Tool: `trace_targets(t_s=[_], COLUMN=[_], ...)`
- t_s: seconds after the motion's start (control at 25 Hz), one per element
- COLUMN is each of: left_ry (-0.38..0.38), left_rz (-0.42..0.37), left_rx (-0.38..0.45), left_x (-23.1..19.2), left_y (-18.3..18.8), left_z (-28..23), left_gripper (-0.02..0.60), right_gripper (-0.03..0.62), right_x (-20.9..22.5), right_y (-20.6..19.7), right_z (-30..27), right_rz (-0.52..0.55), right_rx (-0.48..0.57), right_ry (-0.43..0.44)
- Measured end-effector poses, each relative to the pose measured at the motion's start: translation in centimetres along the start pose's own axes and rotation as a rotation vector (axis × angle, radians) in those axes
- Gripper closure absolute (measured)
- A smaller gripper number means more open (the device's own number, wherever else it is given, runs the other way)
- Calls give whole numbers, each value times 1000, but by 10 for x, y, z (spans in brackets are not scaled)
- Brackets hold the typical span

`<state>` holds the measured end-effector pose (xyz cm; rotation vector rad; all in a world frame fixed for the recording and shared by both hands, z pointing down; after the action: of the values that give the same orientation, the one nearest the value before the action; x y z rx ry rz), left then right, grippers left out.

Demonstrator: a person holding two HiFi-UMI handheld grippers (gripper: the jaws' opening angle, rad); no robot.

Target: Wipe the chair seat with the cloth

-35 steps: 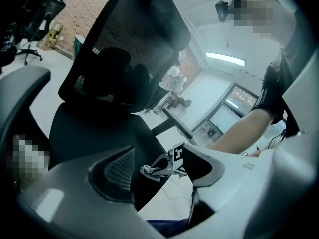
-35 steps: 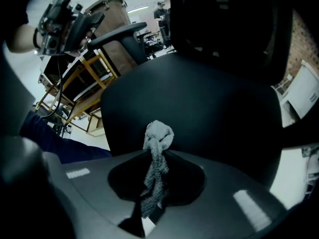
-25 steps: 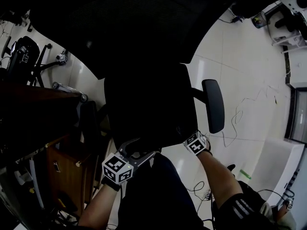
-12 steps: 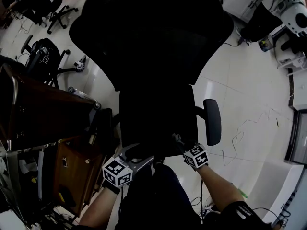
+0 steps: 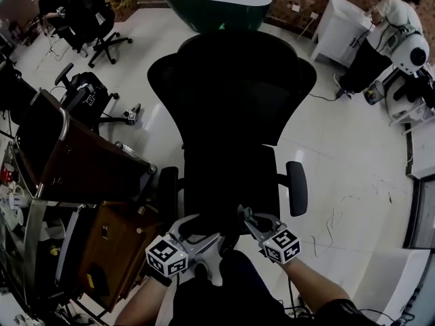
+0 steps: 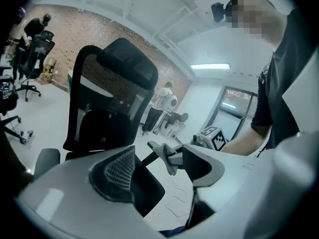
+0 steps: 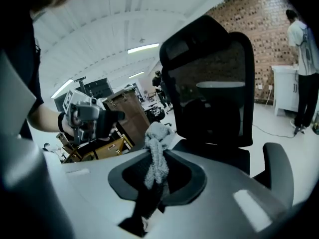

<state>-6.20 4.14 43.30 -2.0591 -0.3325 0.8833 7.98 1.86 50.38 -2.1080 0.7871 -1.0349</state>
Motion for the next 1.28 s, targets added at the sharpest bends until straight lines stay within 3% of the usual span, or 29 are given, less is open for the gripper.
trace_targets(t_s=[0.2, 0.36, 0.72, 1.0, 1.28], left_ry=[-34, -35, -84, -117, -95], left_rz=[-48, -97, -150, -168, -167], left_rx=[68, 119, 144, 151, 205], left_x=[23, 37, 122, 162, 211], left_y=[3, -3, -54, -72, -66], left_z=[59, 136, 261, 291, 277], left_gripper=[259, 259, 259, 259, 259], right_gripper=[537, 537, 539, 540, 542], right_x=[-75, -144, -292, -340, -352], right_y=[28, 36, 13, -5, -27], right_z=[28, 42, 122, 174, 219], right_rz=[10, -1, -8, 54, 54], right_rx=[125, 225, 399, 433, 439], right_ry=[0, -28, -52, -100, -50])
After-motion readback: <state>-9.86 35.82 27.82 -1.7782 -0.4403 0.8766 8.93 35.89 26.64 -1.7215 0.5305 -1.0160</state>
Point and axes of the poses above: the fingertips, and each gripper's own axes: z backward along the fingers, x to its right, y out of its top, the point moved 3 cm from there along z, backward along the fingers, and after that the axes turned 7 degrees about y, right-handed, at the moved point
